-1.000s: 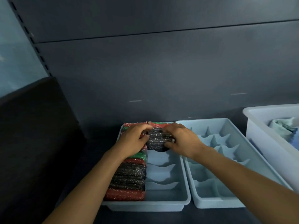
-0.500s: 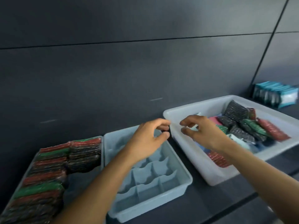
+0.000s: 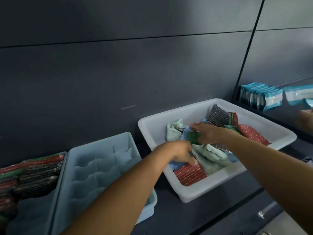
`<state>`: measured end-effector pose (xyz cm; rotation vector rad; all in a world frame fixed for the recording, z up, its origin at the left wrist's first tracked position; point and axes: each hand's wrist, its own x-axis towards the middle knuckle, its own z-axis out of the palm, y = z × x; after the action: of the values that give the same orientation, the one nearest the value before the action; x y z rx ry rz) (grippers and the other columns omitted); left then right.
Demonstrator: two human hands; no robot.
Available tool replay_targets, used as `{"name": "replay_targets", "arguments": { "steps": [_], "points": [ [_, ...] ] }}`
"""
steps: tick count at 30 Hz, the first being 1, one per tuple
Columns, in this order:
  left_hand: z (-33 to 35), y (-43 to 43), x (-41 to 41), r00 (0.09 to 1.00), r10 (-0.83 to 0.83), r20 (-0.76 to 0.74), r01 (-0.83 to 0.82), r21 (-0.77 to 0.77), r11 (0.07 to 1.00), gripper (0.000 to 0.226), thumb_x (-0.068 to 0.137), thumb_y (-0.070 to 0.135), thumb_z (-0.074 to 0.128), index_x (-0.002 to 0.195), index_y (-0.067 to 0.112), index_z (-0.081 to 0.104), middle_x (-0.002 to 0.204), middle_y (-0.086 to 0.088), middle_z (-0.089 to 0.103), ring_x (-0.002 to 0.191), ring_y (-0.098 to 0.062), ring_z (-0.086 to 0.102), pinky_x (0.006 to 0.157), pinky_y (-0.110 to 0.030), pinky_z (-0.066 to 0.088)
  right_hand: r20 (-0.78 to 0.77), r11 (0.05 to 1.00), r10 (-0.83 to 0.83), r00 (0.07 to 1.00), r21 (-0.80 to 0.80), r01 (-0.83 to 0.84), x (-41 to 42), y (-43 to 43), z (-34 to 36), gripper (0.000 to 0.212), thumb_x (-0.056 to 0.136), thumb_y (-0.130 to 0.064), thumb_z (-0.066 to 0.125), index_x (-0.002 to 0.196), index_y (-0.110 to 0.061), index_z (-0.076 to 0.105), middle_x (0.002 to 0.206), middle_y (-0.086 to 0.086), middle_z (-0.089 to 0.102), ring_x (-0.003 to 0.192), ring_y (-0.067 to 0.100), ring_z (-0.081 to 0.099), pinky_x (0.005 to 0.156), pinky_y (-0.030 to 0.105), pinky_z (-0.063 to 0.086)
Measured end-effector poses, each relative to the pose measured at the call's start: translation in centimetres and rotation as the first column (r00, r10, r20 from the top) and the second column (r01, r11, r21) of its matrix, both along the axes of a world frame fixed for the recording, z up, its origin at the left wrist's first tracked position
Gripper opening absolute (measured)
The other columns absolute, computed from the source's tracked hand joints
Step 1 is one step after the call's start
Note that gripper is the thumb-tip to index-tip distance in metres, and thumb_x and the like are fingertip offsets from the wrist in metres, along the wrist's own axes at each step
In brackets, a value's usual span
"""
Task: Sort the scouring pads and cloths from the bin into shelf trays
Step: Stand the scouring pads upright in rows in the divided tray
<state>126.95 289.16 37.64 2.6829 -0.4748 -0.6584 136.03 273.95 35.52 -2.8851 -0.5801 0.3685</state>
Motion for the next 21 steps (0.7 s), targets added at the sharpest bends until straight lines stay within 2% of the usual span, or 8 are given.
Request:
{"name": "replay_targets", "arguments": {
  "steps": [4,7,9,11,14,16,18,21],
  "points": [
    [-0.9,-0.5,0.4,0.991,-0.047,-0.127,0.052,0.035,0.998,0.04,0.086,0.025,0.073,0.122,0.009,0.062,0.121,-0.007,0.066,0.104,-0.026,0.063,0.086,-0.031,0.049,-0.095,0.994,-0.006,0.995,-0.108,-0.004,0.8,0.1,-0.1,0.06,0.078,-0.024,0.062,0.135,-0.02,0.046,0.13,0.002,0.053,0.118,0.026,0.053,0.1,0.034,0.043],
    [-1.0,-0.4,0.4,0.996,-0.044,-0.076,0.05,0.08,0.996,0.039,0.085,0.025,0.074,0.118,0.005,0.066,0.118,-0.008,0.068,0.099,-0.026,0.065,0.084,-0.033,0.052,0.039,0.986,0.016,0.999,-0.166,-0.009,1.9,-0.6,-1.1,0.036,0.063,-0.032,0.062,0.098,-0.03,0.052,0.097,-0.004,0.061,0.095,0.024,0.062,0.091,0.042,0.051],
    [-0.6,0.0,0.3,1.0,-0.027,-0.004,0.027,0.046,0.999,0.034,0.086,0.029,0.072,0.112,0.007,0.07,0.111,-0.009,0.07,0.097,-0.025,0.067,0.081,-0.034,0.055,0.085,0.995,0.018,0.996,-0.098,-0.01,1.7,-0.7,-0.1,0.013,0.068,-0.023,0.064,0.074,-0.022,0.053,0.084,0.004,0.064,0.08,0.026,0.063,0.075,0.038,0.054],
    [-0.1,1.0,0.1,0.992,0.016,0.127,-0.013,-0.025,1.0,0.031,0.088,0.031,0.069,0.111,0.011,0.069,0.109,-0.008,0.069,0.094,-0.024,0.066,0.08,-0.034,0.055,0.115,1.0,0.005,0.993,0.026,-0.008,0.6,-0.4,1.9,0.024,0.074,-0.018,0.07,0.059,-0.02,0.052,0.072,0.006,0.061,0.07,0.025,0.059,0.064,0.036,0.049],
    [0.5,3.0,-0.5,0.929,0.144,0.34,-0.076,-0.205,0.976,0.028,0.092,0.029,0.061,0.115,0.014,0.061,0.114,-0.006,0.063,0.098,-0.023,0.062,0.081,-0.033,0.05,0.176,0.953,-0.144,0.974,0.288,0.089,-0.8,0.2,4.3,0.022,0.081,-0.024,0.074,0.077,-0.012,0.057,0.075,0.004,0.055,0.07,0.021,0.051,0.063,0.03,0.039],
    [0.8,4.3,-1.3,0.861,0.328,0.39,-0.133,-0.45,0.883,0.024,0.094,0.029,0.057,0.114,0.015,0.059,0.112,-0.003,0.063,0.098,-0.019,0.061,0.086,-0.038,0.05,0.2,0.885,-0.234,0.952,0.449,0.123,-1.8,1.4,5.3,0.027,0.087,-0.028,0.069,0.084,-0.005,0.054,0.071,0.007,0.054,0.066,0.021,0.049,0.059,0.03,0.039],
    [1.1,5.7,-2.4,0.795,0.507,0.334,-0.161,-0.689,0.706,0.021,0.096,0.03,0.055,0.11,0.015,0.06,0.104,-0.001,0.066,0.092,-0.017,0.063,0.086,-0.041,0.051,0.238,0.809,-0.301,0.923,0.576,0.116,-2.8,3.1,5.9,0.031,0.091,-0.032,0.064,0.089,-0.005,0.049,0.071,0.007,0.053,0.067,0.023,0.05,0.059,0.033,0.04],
    [1.6,9.0,-5.2,0.715,0.635,0.291,-0.165,-0.813,0.558,0.032,0.094,0.041,0.051,0.112,0.017,0.059,0.099,-0.003,0.068,0.09,-0.02,0.065,0.084,-0.045,0.052,0.215,0.705,-0.366,0.906,0.699,0.119,-4.3,6.2,6.5,0.038,0.094,-0.037,0.057,0.108,-0.004,0.046,0.098,0.015,0.06,0.087,0.033,0.059,0.074,0.041,0.049]
  ]
}}
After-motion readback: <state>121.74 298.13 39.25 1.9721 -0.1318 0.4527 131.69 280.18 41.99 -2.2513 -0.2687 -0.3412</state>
